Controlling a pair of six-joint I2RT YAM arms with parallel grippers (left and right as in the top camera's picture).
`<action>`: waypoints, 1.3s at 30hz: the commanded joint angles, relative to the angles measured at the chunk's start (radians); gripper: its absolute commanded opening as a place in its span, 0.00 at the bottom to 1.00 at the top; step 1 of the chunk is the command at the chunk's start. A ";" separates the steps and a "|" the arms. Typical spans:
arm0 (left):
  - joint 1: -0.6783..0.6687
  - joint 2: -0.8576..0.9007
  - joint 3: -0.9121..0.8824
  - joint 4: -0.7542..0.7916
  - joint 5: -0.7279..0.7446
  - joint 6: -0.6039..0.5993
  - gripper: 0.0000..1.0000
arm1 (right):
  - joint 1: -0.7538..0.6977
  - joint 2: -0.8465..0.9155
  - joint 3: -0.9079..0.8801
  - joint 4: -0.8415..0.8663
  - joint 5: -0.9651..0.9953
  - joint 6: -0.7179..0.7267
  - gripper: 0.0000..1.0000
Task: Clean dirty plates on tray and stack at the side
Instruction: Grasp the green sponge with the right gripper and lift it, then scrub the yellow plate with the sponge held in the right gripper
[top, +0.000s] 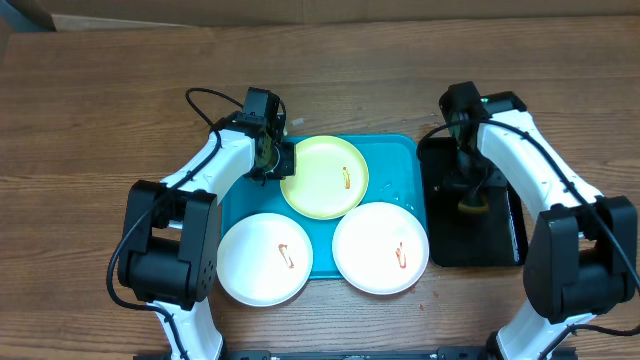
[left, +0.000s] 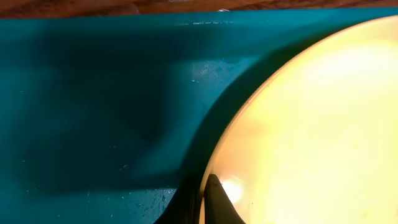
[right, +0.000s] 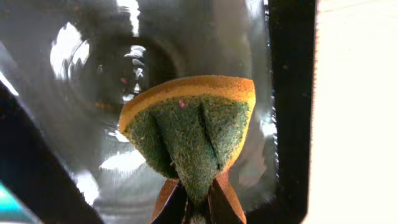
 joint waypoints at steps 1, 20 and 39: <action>0.001 0.012 0.002 0.006 -0.040 -0.011 0.04 | -0.002 -0.024 0.112 -0.032 0.010 0.014 0.04; 0.001 0.012 0.002 0.007 -0.040 -0.011 0.04 | 0.143 -0.022 0.210 0.267 -0.611 -0.122 0.04; 0.001 0.012 0.002 0.006 -0.040 -0.011 0.04 | 0.542 0.124 0.208 0.332 0.175 0.104 0.04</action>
